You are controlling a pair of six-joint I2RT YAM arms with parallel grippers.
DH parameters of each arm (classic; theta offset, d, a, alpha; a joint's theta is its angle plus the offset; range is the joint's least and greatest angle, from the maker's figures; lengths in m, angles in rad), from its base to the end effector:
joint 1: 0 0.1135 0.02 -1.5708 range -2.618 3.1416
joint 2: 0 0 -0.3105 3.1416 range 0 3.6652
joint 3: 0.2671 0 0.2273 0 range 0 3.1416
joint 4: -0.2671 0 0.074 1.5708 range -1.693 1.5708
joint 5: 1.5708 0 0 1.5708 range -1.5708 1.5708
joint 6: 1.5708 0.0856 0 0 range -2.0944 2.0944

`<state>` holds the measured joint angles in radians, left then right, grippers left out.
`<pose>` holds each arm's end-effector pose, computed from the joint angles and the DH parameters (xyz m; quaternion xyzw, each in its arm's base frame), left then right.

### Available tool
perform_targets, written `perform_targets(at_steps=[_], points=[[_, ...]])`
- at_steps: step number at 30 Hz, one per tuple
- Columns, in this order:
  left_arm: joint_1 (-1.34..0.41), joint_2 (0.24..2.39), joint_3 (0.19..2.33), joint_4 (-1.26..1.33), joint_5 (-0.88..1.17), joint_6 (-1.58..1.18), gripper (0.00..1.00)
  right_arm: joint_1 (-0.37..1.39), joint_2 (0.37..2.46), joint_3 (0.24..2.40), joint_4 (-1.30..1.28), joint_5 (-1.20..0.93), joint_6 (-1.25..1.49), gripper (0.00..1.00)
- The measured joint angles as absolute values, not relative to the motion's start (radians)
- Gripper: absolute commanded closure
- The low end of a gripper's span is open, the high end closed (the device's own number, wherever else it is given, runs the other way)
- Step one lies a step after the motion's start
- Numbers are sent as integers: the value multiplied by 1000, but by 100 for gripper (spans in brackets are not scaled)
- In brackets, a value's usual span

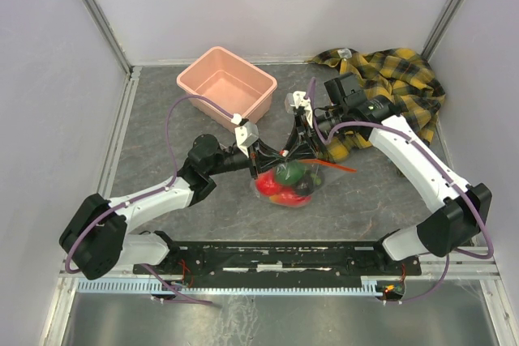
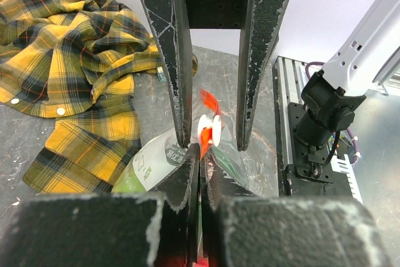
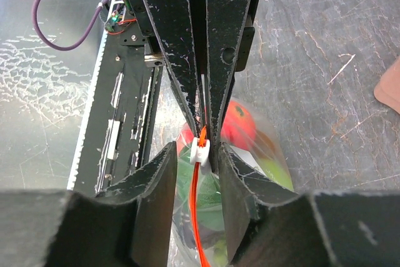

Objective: Open the zip-top bag and remove the fake food
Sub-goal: Unzip the zipper food storage bag at the center of the board.

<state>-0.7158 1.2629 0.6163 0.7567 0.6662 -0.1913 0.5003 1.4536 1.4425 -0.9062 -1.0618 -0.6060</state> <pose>0.1747 -0.2220 0.3407 0.3987 0.5458 -0.5045 0.5372 0.2045 0.1970 0.3876 -0.5674 0.6096 0.4642 0.3017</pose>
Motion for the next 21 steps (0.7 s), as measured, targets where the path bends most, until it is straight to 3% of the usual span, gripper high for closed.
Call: perform_targets(at_steps=[21], points=[[-723,1259,616,754,666,-191,97,500,1433,1424,-906,-1068,-595,73]])
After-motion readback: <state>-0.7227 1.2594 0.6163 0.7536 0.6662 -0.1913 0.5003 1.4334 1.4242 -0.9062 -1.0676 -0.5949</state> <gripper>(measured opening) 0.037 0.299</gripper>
